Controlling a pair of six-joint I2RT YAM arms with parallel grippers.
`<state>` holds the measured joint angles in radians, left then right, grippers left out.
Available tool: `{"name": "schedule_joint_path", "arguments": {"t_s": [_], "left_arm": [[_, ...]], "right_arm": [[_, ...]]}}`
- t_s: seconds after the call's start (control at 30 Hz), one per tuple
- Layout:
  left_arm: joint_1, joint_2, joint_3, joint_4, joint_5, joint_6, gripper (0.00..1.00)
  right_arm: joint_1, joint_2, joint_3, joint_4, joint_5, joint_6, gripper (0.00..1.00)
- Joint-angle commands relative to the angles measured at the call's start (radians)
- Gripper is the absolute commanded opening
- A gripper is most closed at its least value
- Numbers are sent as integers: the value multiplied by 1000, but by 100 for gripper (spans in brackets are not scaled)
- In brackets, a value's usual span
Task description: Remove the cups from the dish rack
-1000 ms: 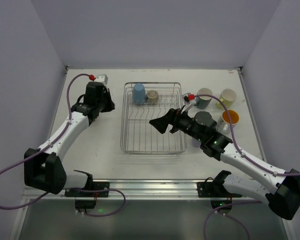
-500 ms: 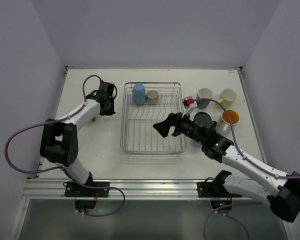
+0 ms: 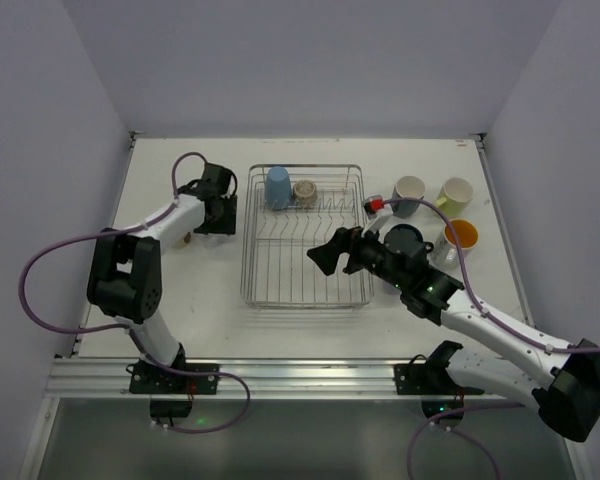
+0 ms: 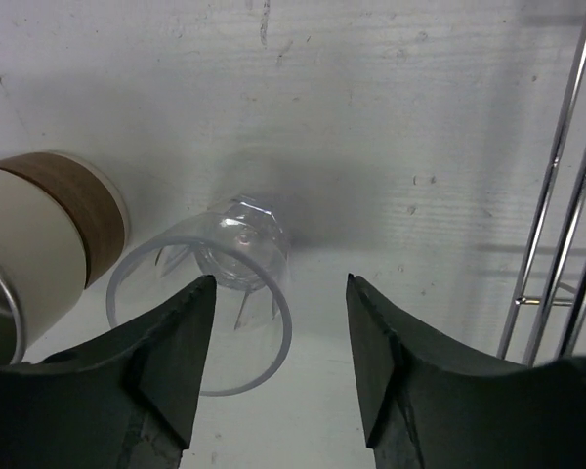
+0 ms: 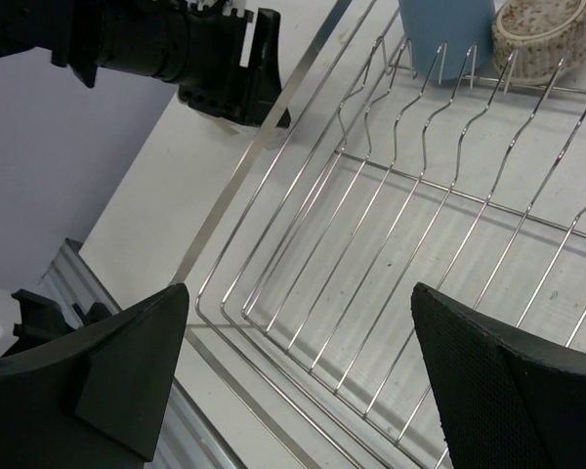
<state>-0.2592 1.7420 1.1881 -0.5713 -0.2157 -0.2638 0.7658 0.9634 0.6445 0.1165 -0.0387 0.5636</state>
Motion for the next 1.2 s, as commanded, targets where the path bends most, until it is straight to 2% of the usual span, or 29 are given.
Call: {"name": "schedule_joint_path", "arguments": {"t_s": [0.0,0.17,0.4,0.6,0.77,0.93,1.17], "left_arm": [[6,-85,36,1,19,17,61],[5,-215,15,33,58,3,74],[-14,-527,-85,224,292,-44,76],[-14,-729,-243,268,455,-51,75],[-14,-921,-369,277,489,-37,75],[-14,-1056,-482,333,506,-34,75],[-14,-1089,-510,346,515,-18,75]], "right_arm": [[0,24,20,-9,36,-28,97],[0,49,40,-40,57,-53,94],[0,164,138,-100,62,-93,82],[0,296,254,-156,98,-128,77],[0,441,429,-260,132,-171,77],[1,530,515,-264,137,-171,79],[0,705,714,-368,217,-220,87]]}}
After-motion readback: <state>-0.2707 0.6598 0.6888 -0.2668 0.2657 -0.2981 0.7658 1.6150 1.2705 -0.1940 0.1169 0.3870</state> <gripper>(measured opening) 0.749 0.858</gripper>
